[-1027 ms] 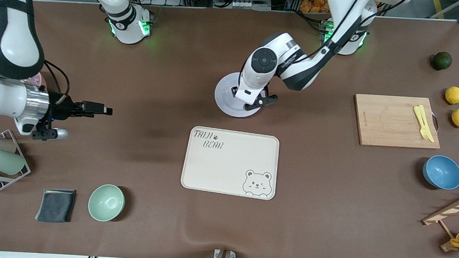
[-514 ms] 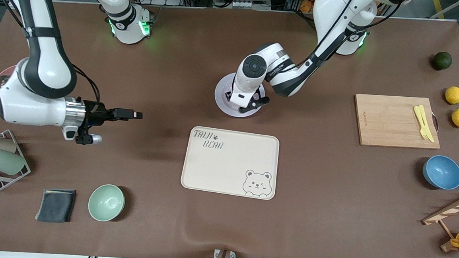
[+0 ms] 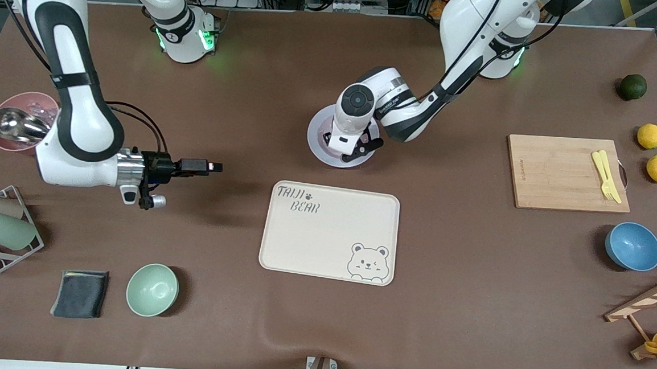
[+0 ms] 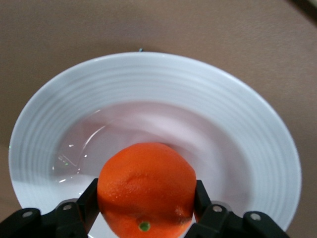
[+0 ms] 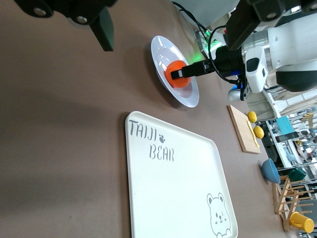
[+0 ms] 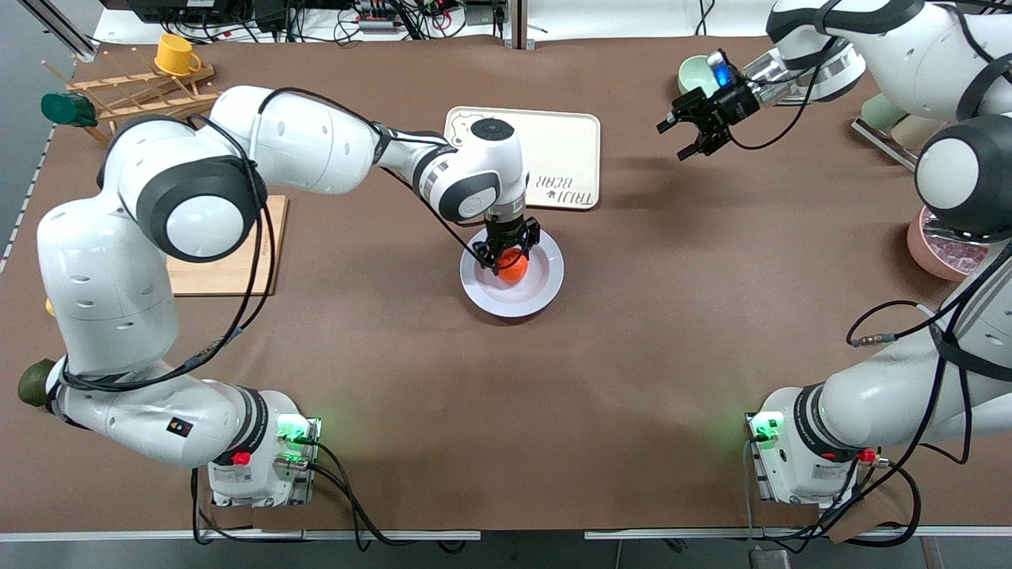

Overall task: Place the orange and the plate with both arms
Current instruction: 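Release the orange onto the plate while the right gripper reaches forward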

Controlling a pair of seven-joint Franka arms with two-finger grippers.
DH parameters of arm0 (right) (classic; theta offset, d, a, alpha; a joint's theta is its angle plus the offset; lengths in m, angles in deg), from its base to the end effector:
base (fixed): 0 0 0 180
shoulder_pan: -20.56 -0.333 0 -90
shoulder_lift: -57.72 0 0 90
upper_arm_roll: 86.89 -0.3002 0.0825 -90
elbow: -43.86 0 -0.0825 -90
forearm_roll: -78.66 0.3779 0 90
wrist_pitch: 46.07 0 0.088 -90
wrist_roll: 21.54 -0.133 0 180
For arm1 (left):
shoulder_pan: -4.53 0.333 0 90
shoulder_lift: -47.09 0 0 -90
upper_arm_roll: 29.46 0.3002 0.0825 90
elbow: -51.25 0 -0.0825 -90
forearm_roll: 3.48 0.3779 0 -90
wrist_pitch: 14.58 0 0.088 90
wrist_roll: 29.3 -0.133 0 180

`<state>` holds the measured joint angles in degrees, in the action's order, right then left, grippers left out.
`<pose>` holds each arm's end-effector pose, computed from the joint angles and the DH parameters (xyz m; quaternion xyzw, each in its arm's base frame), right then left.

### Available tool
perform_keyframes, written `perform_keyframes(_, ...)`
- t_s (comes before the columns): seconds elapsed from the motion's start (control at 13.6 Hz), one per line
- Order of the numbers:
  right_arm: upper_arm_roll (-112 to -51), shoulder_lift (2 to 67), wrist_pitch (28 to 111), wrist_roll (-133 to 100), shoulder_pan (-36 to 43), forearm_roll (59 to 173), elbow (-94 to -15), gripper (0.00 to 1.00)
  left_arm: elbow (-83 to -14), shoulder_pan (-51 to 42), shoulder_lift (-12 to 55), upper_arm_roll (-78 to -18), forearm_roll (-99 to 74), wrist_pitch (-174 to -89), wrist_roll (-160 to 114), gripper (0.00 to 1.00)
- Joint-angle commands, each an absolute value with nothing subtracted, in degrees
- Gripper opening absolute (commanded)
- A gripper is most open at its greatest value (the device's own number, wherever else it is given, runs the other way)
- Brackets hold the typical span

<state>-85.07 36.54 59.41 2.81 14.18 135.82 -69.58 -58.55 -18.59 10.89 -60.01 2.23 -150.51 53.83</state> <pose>0.5491 0.1323 0.2506 -0.8854 0.0195 0.1463 0.4407 0.3594 -0.4843 0.1617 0.9595 0.2510 -0.1278 0.0061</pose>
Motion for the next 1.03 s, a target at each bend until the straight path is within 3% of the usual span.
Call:
perform_keyframes(0.0,-84.69,36.99,60.98,6.57,11.96,140.95,-72.41,1.00,-55.54,-19.20,9.29,-59.35,4.00,-150.37,56.13,1.00)
perform_keyframes(0.15,-84.69,36.54,63.43,8.95,10.64,142.89,-73.56,1.00,-55.45,-20.17,11.12,-58.21,5.82,-150.20,57.71,1.00)
perform_keyframes(0.37,-84.69,35.93,65.19,12.37,8.35,146.06,-75.05,1.00,-55.45,-18.16,19.10,-57.85,9.36,-144.07,59.12,1.00)
perform_keyframes(0.73,-84.69,32.06,67.48,23.53,5.01,155.63,-77.51,0.97,-54.76,-6.93,32.48,-57.85,9.62,-140.36,50.37,1.00)
perform_keyframes(0.95,-84.69,31.80,71.17,25.04,0.63,161.69,-79.53,0.83,-52.56,1.78,36.97,-58.29,8.31,-137.72,39.55,1.00)
